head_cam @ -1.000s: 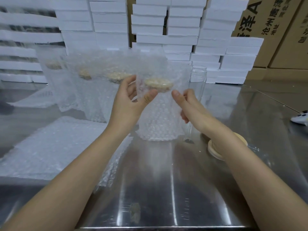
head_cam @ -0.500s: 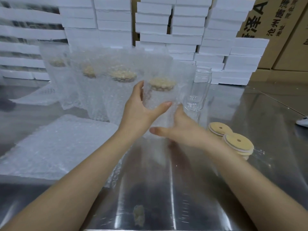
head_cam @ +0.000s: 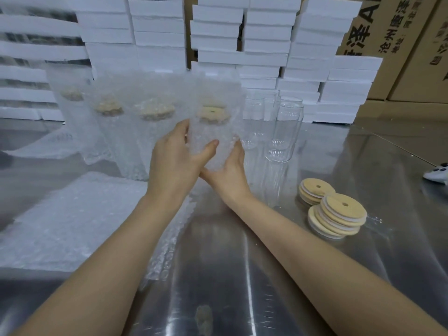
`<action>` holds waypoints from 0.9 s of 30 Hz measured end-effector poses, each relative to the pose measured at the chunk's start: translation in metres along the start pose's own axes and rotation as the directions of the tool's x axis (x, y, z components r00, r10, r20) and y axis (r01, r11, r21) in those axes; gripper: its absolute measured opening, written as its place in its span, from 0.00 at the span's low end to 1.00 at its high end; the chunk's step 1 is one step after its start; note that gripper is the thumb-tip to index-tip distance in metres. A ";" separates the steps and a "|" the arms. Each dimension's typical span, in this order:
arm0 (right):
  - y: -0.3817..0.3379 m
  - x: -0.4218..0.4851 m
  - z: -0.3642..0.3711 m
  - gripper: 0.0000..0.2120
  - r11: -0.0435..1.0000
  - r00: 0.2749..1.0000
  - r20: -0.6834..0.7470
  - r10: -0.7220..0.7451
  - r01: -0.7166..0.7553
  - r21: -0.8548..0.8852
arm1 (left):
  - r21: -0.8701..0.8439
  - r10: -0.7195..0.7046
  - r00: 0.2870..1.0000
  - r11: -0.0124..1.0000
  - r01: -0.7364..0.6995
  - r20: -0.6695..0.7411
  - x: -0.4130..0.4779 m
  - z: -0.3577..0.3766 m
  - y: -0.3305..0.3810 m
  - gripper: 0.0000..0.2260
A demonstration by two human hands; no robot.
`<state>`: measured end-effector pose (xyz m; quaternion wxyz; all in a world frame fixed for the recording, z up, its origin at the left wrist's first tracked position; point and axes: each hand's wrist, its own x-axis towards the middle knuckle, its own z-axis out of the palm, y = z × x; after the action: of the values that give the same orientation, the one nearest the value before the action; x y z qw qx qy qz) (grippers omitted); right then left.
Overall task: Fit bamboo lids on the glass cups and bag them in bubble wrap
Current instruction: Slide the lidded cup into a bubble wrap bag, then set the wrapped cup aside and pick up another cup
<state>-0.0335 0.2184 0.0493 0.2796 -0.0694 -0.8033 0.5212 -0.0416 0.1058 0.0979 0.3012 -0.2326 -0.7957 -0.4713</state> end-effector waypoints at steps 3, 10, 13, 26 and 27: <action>0.004 0.010 0.001 0.62 0.994 0.998 0.030 0.057 -0.060 0.089 | 0.332 0.298 0.897 0.925 -0.187 -0.326 0.006 -0.009 -0.004 0.22; 0.009 0.019 0.003 0.53 0.994 0.998 0.059 -0.005 -0.002 0.109 | 0.151 -0.131 0.989 0.979 0.140 -0.064 0.011 -0.001 -0.025 0.46; 0.010 0.023 0.009 0.50 0.995 0.998 0.061 -0.023 0.017 0.098 | 0.129 -0.098 0.993 0.986 0.106 -0.066 0.014 0.001 -0.030 0.44; 0.007 0.035 0.024 0.55 0.998 0.993 0.115 -0.001 -0.007 0.065 | 0.250 -0.049 0.994 0.966 0.072 -0.094 0.020 0.000 -0.042 0.39; 0.006 0.032 0.023 0.55 0.997 0.992 0.124 0.017 -0.026 0.073 | 0.261 -0.045 0.995 0.963 0.068 -0.092 0.018 0.000 -0.041 0.39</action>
<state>-0.0737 0.2155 0.0493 0.2263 -0.0351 -0.7982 0.5571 -0.0813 0.0891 0.0858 0.3494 -0.1476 -0.8441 -0.3790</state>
